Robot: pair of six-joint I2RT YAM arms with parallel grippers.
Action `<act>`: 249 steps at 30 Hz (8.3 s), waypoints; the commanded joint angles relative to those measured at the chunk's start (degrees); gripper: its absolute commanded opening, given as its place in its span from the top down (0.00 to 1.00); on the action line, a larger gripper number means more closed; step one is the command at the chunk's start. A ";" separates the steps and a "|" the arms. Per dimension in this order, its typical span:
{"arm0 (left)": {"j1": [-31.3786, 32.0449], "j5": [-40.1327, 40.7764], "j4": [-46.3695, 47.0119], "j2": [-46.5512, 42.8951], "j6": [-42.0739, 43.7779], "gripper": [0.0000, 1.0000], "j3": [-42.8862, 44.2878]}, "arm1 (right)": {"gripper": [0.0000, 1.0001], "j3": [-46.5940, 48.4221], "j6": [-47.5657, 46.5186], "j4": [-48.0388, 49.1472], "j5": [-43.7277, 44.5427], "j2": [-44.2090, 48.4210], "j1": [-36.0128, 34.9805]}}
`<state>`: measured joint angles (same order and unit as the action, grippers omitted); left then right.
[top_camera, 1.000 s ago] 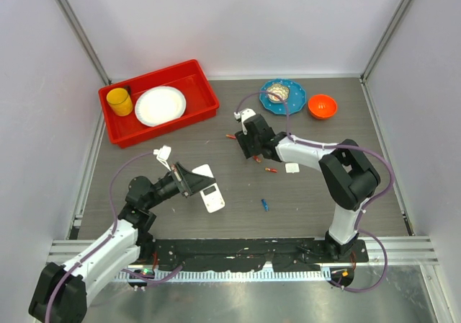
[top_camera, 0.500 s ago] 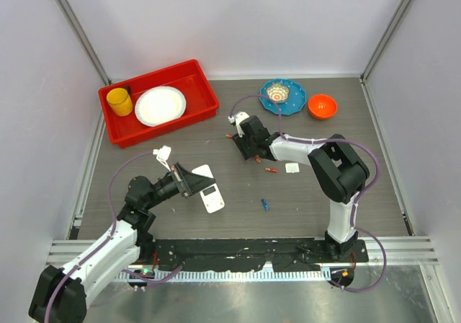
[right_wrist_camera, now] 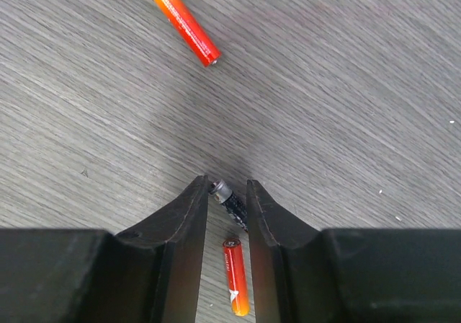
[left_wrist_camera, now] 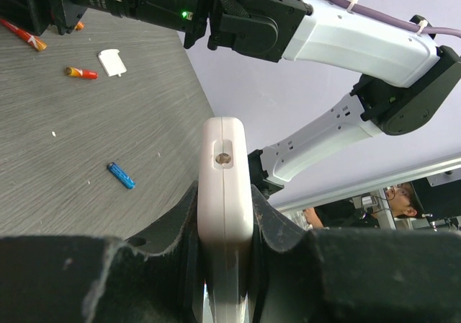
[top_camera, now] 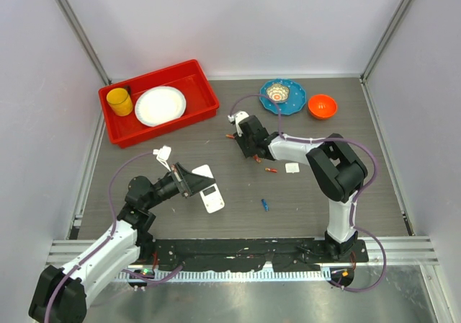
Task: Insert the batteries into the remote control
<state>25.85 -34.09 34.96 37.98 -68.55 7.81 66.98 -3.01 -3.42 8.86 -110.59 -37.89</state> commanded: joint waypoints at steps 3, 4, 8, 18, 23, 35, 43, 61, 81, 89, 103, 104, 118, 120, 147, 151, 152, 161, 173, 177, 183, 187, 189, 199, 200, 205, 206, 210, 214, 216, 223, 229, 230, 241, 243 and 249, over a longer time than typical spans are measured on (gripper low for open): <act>-0.18 -0.28 1.95 -0.27 0.00 1.00 1.77 | 0.67 0.87 2.92 0.34 1.33 0.02 -0.17; -0.18 -0.19 2.04 -0.45 0.00 1.00 1.68 | 0.67 1.04 2.83 0.34 1.59 -0.07 -0.17; -0.18 -0.02 2.30 -0.71 -0.44 1.00 1.41 | 0.59 2.01 4.24 -0.71 1.25 0.28 0.18; -0.18 0.34 3.09 -1.24 -1.32 1.00 0.54 | 0.58 0.43 3.27 -1.85 -0.34 2.22 0.36; -0.18 0.16 3.54 -1.50 -1.76 1.00 0.19 | 0.64 0.08 3.36 -2.12 -0.07 1.25 0.45; -0.18 0.77 3.45 -1.41 -2.02 1.00 0.18 | 0.79 0.52 7.75 -1.41 2.12 1.34 3.34; -0.18 1.13 3.54 -1.33 -2.29 1.00 -0.17 | 0.70 -0.10 9.60 -0.97 -1.13 2.66 5.46; -0.18 1.04 3.89 -1.15 -2.20 1.00 -0.34 | 0.66 -0.97 10.30 -4.05 3.18 3.71 5.81; -0.18 0.51 4.07 -0.53 -2.02 1.00 0.54 | 0.74 0.70 11.35 -6.51 0.54 1.25 6.34; -0.18 0.43 3.88 -0.80 -1.93 1.00 0.45 | 0.67 1.39 12.85 -7.04 0.36 0.72 6.86; -0.27 0.77 3.98 -1.41 -2.37 1.00 -0.34 | 0.68 3.68 12.50 -8.27 -1.21 -1.39 7.30; -0.18 0.78 3.98 -1.41 -2.37 1.00 -0.34 | 0.69 3.51 12.41 -8.27 -1.30 -1.39 7.22; -0.27 1.13 5.91 2.62 -3.34 1.00 1.58 | 0.99 1.32 15.22 -7.48 -2.88 5.01 7.30; -0.18 1.30 6.35 4.20 -3.43 1.00 2.29 | 0.99 -0.09 15.84 -6.25 -3.15 10.70 6.52; -0.53 -14.42 33.24 37.16 -14.24 1.00 19.60 | 0.99 -12.66 6.00 -17.50 -21.16 63.29 -9.92; -0.36 -18.03 33.86 38.13 -14.41 1.00 21.10 | 0.99 -13.89 5.82 -13.72 -25.47 64.53 -11.24; -0.36 -18.82 33.34 38.31 -14.50 1.00 21.45 | 0.99 -13.46 5.21 -13.28 -26.08 64.01 -11.85; -0.27 -24.18 25.98 40.86 -16.35 0.99 24.61 | 0.99 -13.54 -1.82 -8.54 -17.31 61.19 -20.81; 0.78 -27.43 -12.99 35.85 6.24 1.00 31.56 | 0.99 -9.24 -11.41 -8.18 -12.03 52.23 -31.19; 1.05 -27.61 -12.81 35.85 6.50 1.00 31.21 | 0.99 -8.53 -13.16 -7.66 -10.28 50.12 -32.95; 2.36 -28.32 -12.11 34.80 6.86 1.00 31.56 | 0.99 -8.62 -15.54 -4.85 -9.39 48.28 -34.09; 2.98 -28.49 -11.32 33.92 6.33 1.00 32.09 | 0.99 -9.85 -17.38 -2.56 -6.95 47.66 -35.41; 3.16 -28.84 -10.62 33.39 5.89 0.99 32.18 | 0.99 -11.25 -17.82 -1.51 -6.58 47.92 -35.85; 3.07 -28.93 -2.54 33.83 0.97 1.00 31.12 | 0.99 -13.72 -16.95 -0.18 -7.46 49.85 -36.20; 3.07 -28.76 -2.18 33.92 0.53 1.00 31.21 | 0.99 -14.15 -16.34 -0.18 -7.54 50.20 -36.20; 3.07 -28.32 0.19 34.44 -0.88 1.00 31.30 | 0.99 -15.39 -15.10 -0.01 -7.55 51.35 -36.29; 3.16 -28.32 0.28 34.62 -1.05 1.00 31.21 | 0.99 -15.65 -14.93 -0.01 -7.46 51.43 -36.29; 3.16 -28.23 0.72 34.62 -1.49 1.00 31.12 | 0.99 -15.74 -14.57 0.17 -7.72 51.79 -36.38; 3.16 -27.97 0.90 34.18 -1.67 1.00 30.86 | 0.99 -15.65 -14.40 0.08 -8.07 51.09 -36.38; 3.16 -27.79 0.81 34.01 -1.67 1.00 30.68 | 0.99 -15.56 -14.31 -0.09 -8.16 50.82 -36.38; 3.16 -27.44 0.90 33.83 -1.67 1.00 30.42 | 0.99 -14.43 -13.96 -1.75 -10.44 50.29 -36.47; 3.16 -27.09 0.81 33.48 -1.67 1.00 30.51 | 0.99 -12.14 -13.96 -7.90 -10.45 49.50 -36.55; 3.16 -27.00 0.90 33.30 -1.67 1.00 30.51 | 0.99 -11.79 -13.78 -8.70 -10.18 49.33 -36.47; 3.25 -25.68 0.99 31.19 -1.85 1.00 30.51 | 0.99 -12.66 -13.17 -13.72 -6.49 50.64 -36.47; 3.25 -25.59 0.99 30.93 -1.93 1.00 30.51 | 0.99 -12.75 -13.43 -14.42 -5.96 50.56 -36.47; 3.25 -25.24 1.07 30.31 -2.46 1.00 30.68 | 0.99 -11.79 -14.48 -16.53 -5.08 48.71 -36.47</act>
<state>29.30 -58.85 32.71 71.33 -69.65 37.50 53.76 -17.28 -12.69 2.15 -60.84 -73.93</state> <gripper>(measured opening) 0.259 0.056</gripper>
